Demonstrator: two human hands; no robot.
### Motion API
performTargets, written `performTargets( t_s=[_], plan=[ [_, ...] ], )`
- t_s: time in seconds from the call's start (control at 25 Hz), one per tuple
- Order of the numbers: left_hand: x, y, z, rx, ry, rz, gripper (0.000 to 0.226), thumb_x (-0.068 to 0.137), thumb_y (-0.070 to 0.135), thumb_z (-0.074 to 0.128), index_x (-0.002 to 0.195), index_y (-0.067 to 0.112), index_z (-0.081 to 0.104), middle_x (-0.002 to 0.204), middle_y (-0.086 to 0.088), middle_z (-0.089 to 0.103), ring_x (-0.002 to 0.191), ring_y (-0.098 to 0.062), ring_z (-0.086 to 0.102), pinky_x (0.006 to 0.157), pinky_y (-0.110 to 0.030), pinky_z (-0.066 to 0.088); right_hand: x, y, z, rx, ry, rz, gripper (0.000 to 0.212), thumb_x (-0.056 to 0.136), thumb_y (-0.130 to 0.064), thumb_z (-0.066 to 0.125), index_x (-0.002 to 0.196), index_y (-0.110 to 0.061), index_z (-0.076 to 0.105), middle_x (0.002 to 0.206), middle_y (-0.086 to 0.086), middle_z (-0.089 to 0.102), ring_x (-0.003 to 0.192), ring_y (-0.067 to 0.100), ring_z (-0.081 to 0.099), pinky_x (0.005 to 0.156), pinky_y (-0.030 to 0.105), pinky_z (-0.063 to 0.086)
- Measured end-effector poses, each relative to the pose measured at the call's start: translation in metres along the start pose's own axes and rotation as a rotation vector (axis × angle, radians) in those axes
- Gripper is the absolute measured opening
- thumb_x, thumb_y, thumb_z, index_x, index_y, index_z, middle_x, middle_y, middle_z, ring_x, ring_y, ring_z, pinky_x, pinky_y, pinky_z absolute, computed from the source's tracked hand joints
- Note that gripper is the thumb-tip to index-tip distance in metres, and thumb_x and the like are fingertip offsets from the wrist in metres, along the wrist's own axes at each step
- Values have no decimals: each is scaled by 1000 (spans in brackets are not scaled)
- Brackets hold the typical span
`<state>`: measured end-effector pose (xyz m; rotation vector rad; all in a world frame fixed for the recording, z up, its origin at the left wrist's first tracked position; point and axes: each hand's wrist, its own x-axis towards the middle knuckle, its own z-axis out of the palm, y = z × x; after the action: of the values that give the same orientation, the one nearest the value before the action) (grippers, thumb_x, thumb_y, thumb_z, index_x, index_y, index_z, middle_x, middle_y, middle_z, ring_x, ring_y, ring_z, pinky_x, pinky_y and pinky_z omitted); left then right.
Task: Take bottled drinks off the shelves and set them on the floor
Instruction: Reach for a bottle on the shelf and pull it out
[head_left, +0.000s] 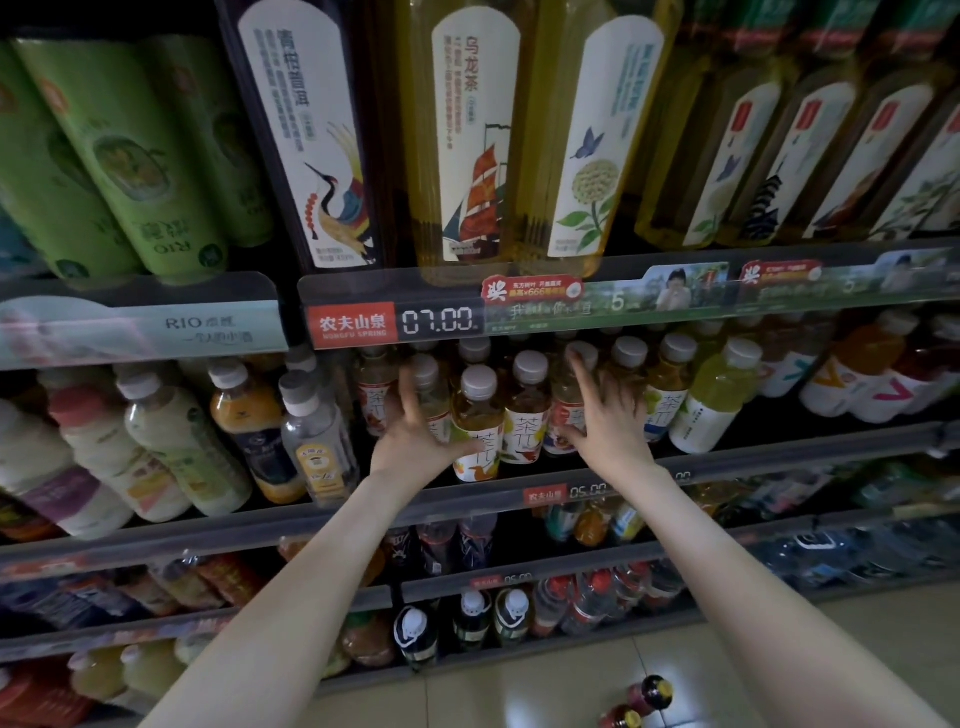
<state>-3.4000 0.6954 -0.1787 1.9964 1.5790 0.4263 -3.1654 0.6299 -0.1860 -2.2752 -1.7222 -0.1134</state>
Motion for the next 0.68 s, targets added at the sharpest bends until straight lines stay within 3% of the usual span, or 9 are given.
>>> performTargets(
  t_s=[0.12, 0.28, 0.36, 0.44, 0.56, 0.68],
  plan=[
    [3, -1, 8, 96, 74, 28, 131, 66, 68, 69, 146, 22, -24, 156, -10, -5, 136, -35, 31, 96, -44, 46, -3, 11, 5, -55, 78, 6, 99, 84, -35, 69, 154, -23, 0, 151, 16, 29, 137, 34, 28, 108, 53, 21],
    [1, -9, 19, 237, 290, 201, 113, 73, 64, 64, 151, 22, -6, 155, -23, 0, 143, -40, 3, 110, -62, 23, 2, 19, 3, -82, 105, -38, 93, 87, -40, 65, 154, -22, 2, 144, 12, 40, 132, 33, 34, 106, 52, 21],
    [-2, -10, 27, 366, 463, 345, 108, 73, 58, 67, 151, 21, 1, 153, -27, 11, 140, -42, 7, 107, -70, 16, 7, 18, 1, -69, 93, -62, 97, 85, -43, 66, 153, -25, -1, 141, 11, 43, 130, 33, 35, 106, 53, 22],
    [-6, -6, 33, 508, 544, 447, 109, 71, 48, 74, 152, 19, 6, 150, -27, 16, 138, -44, 13, 104, -68, 9, 9, 15, 5, -28, 110, -93, 99, 81, -38, 71, 148, -28, -1, 142, 13, 43, 130, 35, 35, 106, 55, 24],
    [-11, 3, 37, 640, 548, 512, 99, 69, 35, 81, 148, 20, 22, 143, -25, 37, 137, -43, 25, 103, -67, 4, 9, 9, 8, 30, 86, -68, 98, 77, -23, 75, 140, -29, 1, 139, 16, 44, 126, 37, 36, 104, 54, 27],
    [-15, 10, 38, 670, 498, 459, 99, 68, 34, 83, 146, 19, 24, 115, -23, 63, 130, -39, 42, 100, -69, 8, 7, 11, 8, 35, 189, -90, 98, 61, -15, 86, 135, -20, 23, 111, 20, 57, 103, 40, 51, 89, 55, 41]
  ],
)
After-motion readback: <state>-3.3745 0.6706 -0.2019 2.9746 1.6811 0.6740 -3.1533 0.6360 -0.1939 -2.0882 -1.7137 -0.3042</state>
